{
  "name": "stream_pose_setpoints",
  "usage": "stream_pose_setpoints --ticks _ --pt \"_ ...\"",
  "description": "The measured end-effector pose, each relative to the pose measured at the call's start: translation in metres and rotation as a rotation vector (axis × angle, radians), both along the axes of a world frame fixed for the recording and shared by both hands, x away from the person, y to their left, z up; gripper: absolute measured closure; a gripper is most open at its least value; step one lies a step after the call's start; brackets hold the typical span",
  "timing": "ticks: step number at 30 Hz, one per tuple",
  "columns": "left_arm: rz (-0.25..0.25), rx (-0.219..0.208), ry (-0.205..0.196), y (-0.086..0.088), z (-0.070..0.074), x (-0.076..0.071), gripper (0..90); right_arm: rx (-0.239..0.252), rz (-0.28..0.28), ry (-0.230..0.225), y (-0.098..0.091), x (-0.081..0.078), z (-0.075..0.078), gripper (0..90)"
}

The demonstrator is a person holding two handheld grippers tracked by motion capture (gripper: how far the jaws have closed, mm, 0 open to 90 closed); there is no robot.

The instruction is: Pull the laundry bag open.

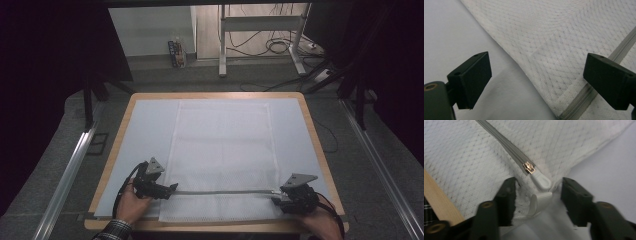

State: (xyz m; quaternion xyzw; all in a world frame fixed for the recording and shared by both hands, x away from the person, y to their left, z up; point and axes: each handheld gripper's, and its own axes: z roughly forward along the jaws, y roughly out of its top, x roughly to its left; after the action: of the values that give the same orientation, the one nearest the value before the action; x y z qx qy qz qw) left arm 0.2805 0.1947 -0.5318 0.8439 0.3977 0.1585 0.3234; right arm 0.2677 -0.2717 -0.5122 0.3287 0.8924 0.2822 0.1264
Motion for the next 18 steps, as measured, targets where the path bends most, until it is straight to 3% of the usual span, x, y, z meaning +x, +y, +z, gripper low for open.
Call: stream_pose_setpoints --ticks 2,6,13,18 --pt "-0.003 0.004 0.001 -0.0002 -0.0004 0.0002 8.1 0.009 0.004 0.007 0.0006 -0.0015 -0.0013 36.1" --pt "-0.004 0.011 0.001 -0.0008 -0.0001 -0.0002 8.1 0.002 -0.026 0.005 0.0019 -0.0052 -0.0017 39.4" --pt "-0.006 0.015 -0.001 -0.0025 -0.0002 -0.0003 8.1 0.020 -0.072 0.015 -0.0001 -0.0087 0.0003 78.3" --pt "-0.006 -0.002 -0.002 -0.0037 0.0020 -0.0003 8.1 0.012 -0.029 0.006 0.0015 -0.0095 0.0016 85.1"
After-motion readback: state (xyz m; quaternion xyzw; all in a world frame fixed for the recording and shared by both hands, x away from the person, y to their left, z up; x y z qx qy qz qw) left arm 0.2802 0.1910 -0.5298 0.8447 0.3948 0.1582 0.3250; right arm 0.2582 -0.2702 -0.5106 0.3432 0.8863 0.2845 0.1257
